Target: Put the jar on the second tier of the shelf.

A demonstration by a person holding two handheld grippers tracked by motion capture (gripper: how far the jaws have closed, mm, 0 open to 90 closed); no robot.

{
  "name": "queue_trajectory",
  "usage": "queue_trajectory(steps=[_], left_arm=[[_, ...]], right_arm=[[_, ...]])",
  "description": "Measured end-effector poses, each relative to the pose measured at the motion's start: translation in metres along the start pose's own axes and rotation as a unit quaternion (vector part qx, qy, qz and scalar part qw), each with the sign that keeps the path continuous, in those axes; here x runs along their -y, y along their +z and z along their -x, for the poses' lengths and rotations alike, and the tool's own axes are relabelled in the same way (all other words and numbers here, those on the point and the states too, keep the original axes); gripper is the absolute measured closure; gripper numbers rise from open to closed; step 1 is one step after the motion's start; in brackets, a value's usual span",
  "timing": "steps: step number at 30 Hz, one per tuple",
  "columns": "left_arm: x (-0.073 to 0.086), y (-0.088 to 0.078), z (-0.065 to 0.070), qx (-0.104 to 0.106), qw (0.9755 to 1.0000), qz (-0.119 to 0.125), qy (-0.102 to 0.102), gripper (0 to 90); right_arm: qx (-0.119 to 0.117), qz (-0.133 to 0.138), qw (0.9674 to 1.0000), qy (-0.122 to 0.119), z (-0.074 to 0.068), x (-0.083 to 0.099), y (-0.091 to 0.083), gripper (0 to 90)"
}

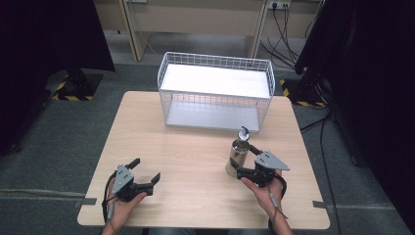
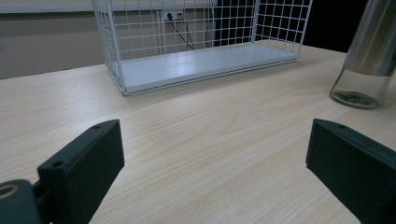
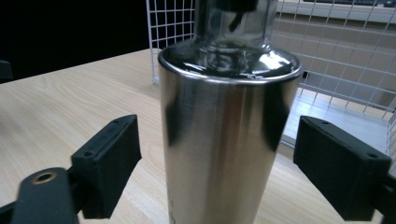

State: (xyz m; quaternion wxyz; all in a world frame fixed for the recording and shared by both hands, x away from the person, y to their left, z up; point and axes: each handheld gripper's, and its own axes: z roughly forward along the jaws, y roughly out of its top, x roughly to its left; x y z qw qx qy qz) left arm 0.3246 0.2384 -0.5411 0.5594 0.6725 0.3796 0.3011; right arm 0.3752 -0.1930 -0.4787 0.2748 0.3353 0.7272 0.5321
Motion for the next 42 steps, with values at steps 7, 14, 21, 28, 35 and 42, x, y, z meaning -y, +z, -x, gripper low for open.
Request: queue_trajectory(steps=[7,14,21,28,35,42], left_arm=[[0.0,0.0,0.0,0.001,1.0,0.0,0.0,4.1],[0.0,0.0,0.0,0.002,1.0,0.0,0.002,4.3],[0.0,0.0,0.0,0.002,1.0,0.001,0.001,4.4],[0.0,0.0,0.0,0.002,1.0,0.001,0.001,4.4],[0.0,0.0,0.0,0.002,1.0,0.001,0.0,4.2],[0.0,0.0,0.0,0.001,1.0,0.001,0.0,4.1]], right_arm=[[0.005,0.001,1.0,0.004,0.0,0.004,0.009,28.5],[0.011,0.021,0.9996,0.015,-0.002,0.008,0.011,35.0],[0.014,0.02,0.9993,0.029,0.0,0.004,0.011,35.2],[0.022,0.036,0.9988,0.023,0.001,-0.013,0.005,35.1],[0.027,0.052,0.9981,0.016,0.003,-0.032,0.003,35.1],[0.031,0.065,0.9974,0.009,0.005,-0.052,0.005,35.2]])
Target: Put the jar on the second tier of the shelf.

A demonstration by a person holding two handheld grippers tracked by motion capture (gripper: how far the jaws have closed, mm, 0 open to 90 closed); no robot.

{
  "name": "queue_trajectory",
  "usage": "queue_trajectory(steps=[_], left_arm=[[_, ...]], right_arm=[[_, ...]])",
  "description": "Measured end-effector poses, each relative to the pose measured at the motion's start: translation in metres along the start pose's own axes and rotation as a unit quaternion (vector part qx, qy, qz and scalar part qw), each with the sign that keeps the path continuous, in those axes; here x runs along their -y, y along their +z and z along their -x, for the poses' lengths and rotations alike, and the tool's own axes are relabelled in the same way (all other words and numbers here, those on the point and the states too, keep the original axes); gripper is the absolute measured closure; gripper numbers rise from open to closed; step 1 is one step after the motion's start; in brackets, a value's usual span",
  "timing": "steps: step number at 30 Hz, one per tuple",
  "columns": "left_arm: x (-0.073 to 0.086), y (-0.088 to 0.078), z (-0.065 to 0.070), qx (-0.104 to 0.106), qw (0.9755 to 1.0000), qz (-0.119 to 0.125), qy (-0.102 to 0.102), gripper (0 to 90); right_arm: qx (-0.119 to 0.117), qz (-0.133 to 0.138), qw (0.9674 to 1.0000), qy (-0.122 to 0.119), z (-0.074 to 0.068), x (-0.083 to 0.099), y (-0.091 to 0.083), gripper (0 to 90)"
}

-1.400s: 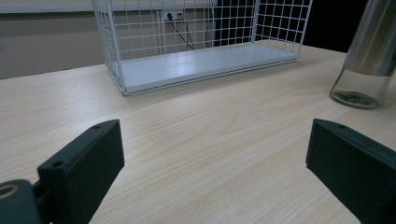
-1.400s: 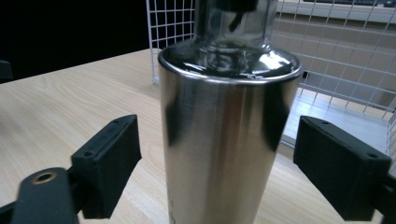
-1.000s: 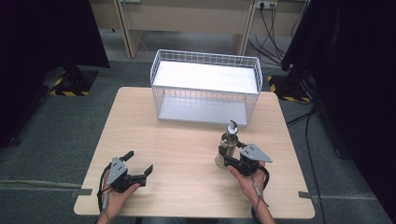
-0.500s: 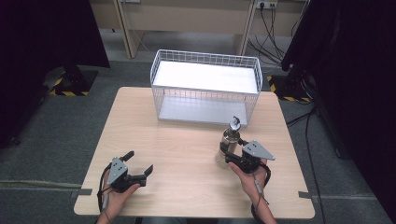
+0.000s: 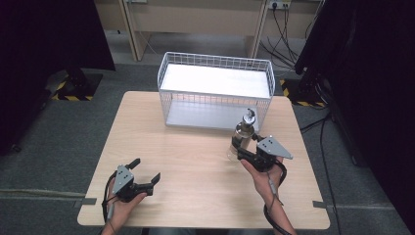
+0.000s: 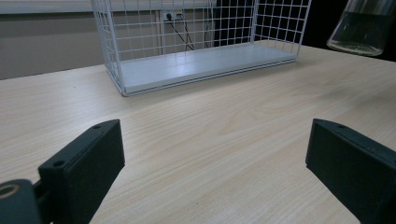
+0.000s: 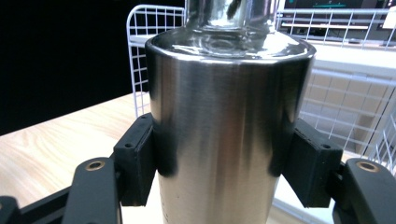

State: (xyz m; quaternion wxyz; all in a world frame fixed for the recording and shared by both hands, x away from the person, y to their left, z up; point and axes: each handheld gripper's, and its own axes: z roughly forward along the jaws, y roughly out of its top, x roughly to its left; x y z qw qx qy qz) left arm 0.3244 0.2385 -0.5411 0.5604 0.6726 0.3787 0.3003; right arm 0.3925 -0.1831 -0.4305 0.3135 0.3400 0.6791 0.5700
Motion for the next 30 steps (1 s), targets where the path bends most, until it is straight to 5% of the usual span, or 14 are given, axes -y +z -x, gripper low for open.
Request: queue_trajectory(steps=[30], left_arm=[[0.0,0.0,0.0,0.001,1.0,0.0,-0.002,4.1]], right_arm=[[0.017,0.023,0.9995,-0.011,0.017,-0.066,0.025,35.2]])
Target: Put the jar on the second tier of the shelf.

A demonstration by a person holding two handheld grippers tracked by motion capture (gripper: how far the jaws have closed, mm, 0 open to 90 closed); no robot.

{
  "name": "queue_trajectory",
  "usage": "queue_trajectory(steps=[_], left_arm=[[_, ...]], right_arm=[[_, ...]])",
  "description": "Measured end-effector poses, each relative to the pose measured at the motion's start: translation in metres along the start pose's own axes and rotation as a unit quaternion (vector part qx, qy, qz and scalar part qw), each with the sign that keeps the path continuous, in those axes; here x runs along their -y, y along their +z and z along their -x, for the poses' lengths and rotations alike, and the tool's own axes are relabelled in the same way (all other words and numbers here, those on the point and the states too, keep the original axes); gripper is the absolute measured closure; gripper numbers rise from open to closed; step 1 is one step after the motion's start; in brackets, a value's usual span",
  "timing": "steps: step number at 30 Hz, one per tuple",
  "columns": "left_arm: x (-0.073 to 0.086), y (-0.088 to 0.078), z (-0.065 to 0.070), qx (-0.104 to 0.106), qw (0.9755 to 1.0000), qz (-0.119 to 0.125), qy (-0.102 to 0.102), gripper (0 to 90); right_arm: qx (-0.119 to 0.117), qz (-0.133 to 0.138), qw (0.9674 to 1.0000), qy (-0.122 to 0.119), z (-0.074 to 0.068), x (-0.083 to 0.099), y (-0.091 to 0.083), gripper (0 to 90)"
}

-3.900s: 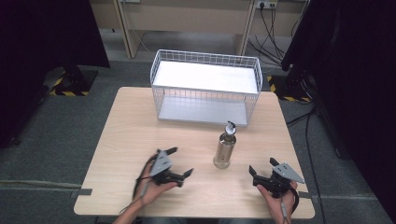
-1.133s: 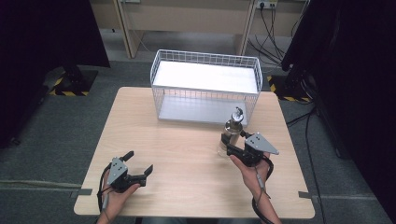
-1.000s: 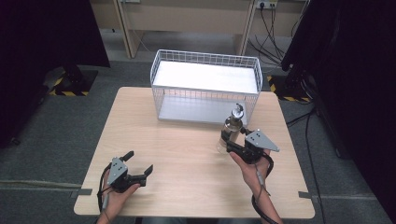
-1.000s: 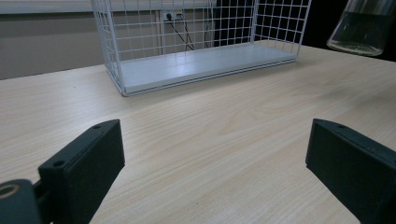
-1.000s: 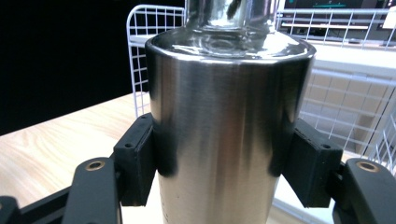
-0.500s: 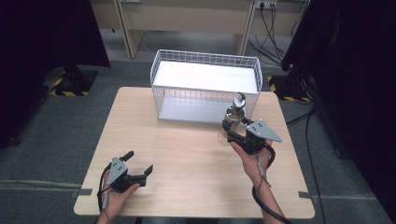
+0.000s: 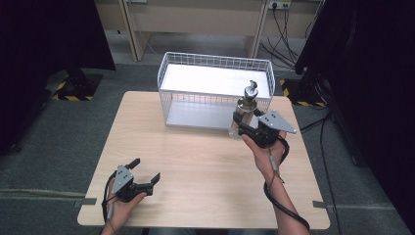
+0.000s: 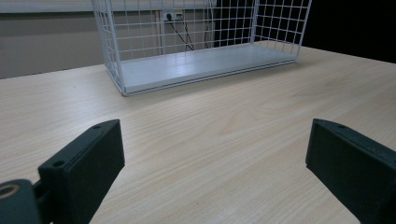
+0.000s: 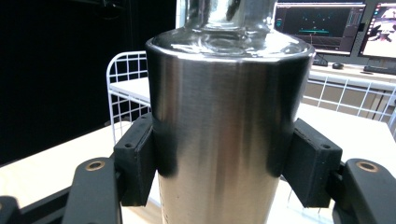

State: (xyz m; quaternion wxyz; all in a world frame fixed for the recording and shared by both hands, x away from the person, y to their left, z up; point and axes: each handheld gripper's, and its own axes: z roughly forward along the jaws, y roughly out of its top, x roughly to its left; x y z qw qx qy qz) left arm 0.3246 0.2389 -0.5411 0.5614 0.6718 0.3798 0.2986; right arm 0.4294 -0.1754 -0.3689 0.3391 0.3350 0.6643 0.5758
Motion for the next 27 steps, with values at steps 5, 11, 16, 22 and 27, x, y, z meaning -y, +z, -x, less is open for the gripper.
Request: queue_trajectory(steps=[5,11,16,22,27], left_arm=[[0.0,0.0,0.0,0.001,1.0,0.0,-0.001,4.1],[0.0,0.0,0.0,0.001,1.0,0.001,-0.002,4.1],[0.0,0.0,0.0,0.001,1.0,0.001,-0.001,4.1],[0.0,0.0,-0.001,0.001,1.0,0.001,-0.003,4.1],[0.0,0.0,-0.001,0.002,1.0,0.001,-0.002,4.2]], right_arm=[[0.003,0.001,1.0,-0.002,0.003,-0.009,0.007,35.2],[0.009,0.004,1.0,0.0,0.007,-0.018,0.014,35.2],[0.014,0.007,0.9999,0.003,0.012,-0.026,0.017,35.2],[0.022,0.009,0.9997,0.002,0.019,-0.036,0.021,35.2],[0.027,0.011,0.9996,0.001,0.022,-0.043,0.024,35.2]])
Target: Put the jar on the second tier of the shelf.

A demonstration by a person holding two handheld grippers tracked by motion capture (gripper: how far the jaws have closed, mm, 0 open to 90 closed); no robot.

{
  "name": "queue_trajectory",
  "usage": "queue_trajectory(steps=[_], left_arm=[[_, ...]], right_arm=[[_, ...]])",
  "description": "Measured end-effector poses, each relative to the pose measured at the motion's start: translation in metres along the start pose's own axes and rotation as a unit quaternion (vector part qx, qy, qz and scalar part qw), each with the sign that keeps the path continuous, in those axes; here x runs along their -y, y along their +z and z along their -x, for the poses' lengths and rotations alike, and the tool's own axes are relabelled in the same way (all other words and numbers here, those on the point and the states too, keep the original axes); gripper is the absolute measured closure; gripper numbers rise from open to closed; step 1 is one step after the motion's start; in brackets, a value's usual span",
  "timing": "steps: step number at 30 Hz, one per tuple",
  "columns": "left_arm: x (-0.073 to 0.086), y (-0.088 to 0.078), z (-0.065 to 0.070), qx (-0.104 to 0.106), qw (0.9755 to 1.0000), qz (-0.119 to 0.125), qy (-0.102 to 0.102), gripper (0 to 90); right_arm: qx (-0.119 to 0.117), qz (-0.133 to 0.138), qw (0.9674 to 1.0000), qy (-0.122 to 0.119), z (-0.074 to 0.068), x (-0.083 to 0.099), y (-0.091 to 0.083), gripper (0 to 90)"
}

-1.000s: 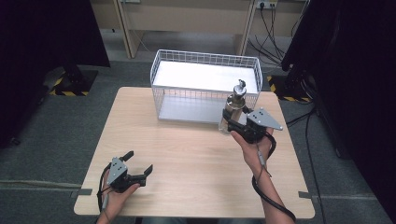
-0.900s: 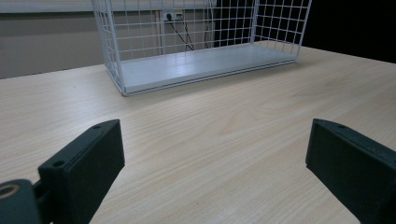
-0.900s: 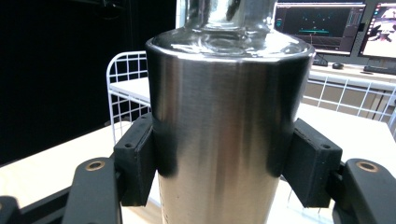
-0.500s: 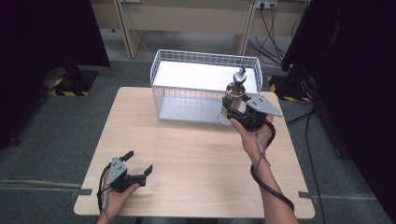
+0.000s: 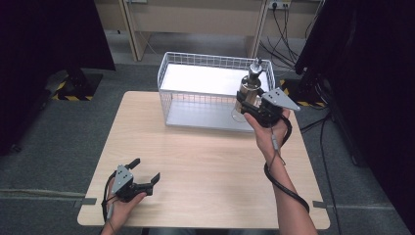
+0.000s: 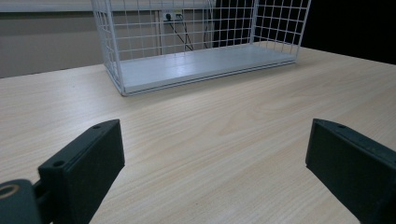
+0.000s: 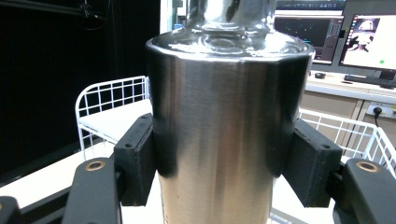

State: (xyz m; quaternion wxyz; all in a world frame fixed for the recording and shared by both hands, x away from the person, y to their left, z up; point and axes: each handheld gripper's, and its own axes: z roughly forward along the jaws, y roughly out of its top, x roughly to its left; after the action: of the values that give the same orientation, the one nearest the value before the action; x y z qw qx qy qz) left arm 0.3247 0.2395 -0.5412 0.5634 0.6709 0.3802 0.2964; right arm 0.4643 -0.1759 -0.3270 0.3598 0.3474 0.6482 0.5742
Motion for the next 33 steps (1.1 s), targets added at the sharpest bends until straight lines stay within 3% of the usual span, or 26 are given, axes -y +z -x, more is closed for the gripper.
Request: queue_trajectory(steps=[9,33], left_arm=[[0.0,0.0,0.0,0.001,1.0,0.001,0.0,4.2],[0.0,0.0,0.0,0.002,1.0,0.0,0.001,4.3]], right_arm=[[0.008,0.003,1.0,-0.001,0.005,-0.016,0.01,35.2],[0.023,0.001,0.9997,0.009,0.016,-0.039,0.037,35.2]])
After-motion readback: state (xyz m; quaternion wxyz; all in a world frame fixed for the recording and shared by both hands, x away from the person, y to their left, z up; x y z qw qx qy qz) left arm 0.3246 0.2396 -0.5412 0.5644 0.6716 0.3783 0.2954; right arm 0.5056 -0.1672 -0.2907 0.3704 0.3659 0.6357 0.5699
